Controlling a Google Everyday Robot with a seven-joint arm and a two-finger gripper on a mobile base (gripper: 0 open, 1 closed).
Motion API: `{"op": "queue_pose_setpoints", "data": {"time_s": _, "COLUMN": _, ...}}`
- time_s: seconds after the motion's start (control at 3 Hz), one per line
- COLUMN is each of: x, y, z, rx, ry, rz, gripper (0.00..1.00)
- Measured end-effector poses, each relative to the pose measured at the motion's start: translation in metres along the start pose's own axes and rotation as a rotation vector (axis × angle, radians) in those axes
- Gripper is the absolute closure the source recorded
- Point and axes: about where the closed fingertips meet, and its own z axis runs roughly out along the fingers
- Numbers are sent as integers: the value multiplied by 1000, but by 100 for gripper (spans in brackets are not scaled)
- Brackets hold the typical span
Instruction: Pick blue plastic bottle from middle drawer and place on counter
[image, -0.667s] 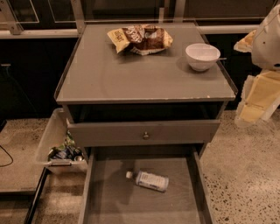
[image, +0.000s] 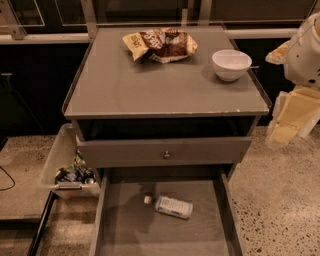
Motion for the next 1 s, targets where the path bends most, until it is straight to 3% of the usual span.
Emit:
{"op": "queue_pose_setpoints", "data": {"time_s": 0.33, "x": 8, "y": 25, "z": 29, "rx": -66, "ry": -13, "rz": 30, "gripper": 0}}
{"op": "queue_pose_setpoints", "data": {"time_s": 1.0, "x": 38, "y": 127, "z": 149, "rx": -291, "ry": -88, "rz": 102, "gripper": 0}}
